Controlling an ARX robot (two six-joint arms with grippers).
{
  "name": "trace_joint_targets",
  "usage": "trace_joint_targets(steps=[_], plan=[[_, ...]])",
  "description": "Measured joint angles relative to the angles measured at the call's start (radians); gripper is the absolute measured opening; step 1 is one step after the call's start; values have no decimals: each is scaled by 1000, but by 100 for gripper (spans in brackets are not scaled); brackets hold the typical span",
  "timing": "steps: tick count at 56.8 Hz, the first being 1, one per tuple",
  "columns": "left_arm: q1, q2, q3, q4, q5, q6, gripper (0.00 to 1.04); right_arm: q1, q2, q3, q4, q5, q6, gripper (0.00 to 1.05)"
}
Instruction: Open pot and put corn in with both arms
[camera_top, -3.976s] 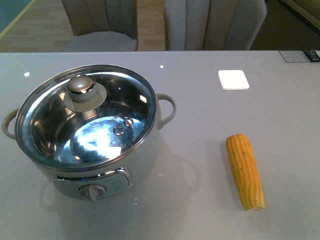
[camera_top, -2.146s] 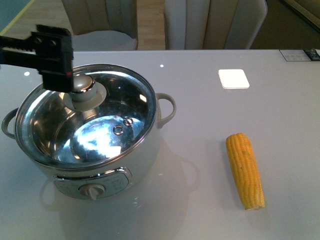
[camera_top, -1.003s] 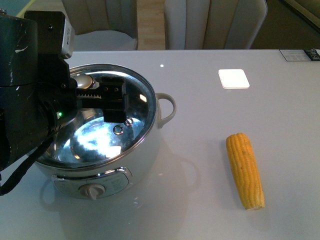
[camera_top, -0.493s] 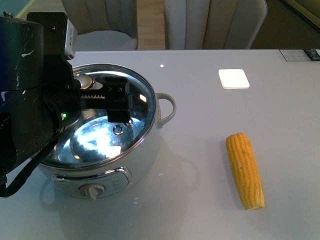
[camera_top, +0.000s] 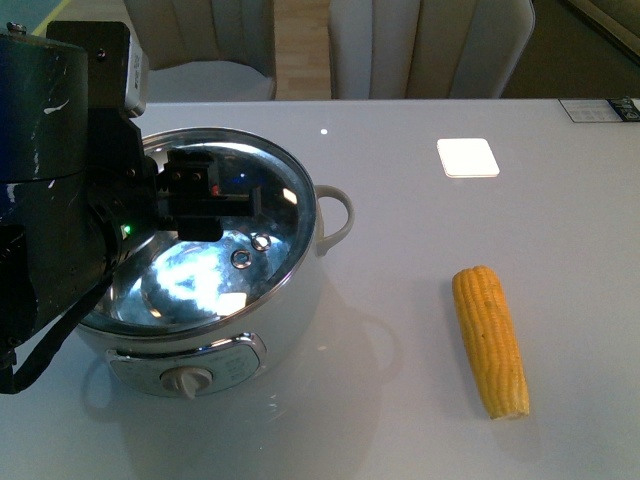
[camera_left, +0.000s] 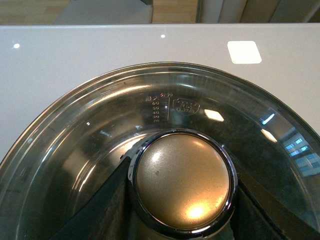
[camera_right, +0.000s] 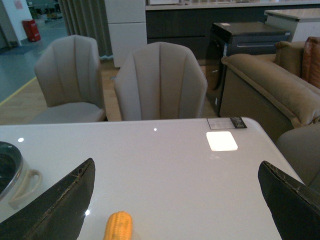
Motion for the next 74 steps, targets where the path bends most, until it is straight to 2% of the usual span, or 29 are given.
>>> trace_joint_targets(steps=[34, 57, 64, 67, 74], plan=[[-2, -33, -2, -12, -11, 33, 45, 0, 0, 0, 0, 0, 0, 96], [14, -217, 7, -155, -15, 59, 45, 0, 0, 0, 0, 0, 0, 96], [56, -280, 8, -193, -4, 59, 45, 0, 0, 0, 0, 0, 0, 96], [102, -318, 8, -196, 5, 60, 45, 0, 0, 0, 0, 0, 0, 96], [277, -393, -11, -153, 21, 105, 45, 0, 0, 0, 0, 0, 0, 96]])
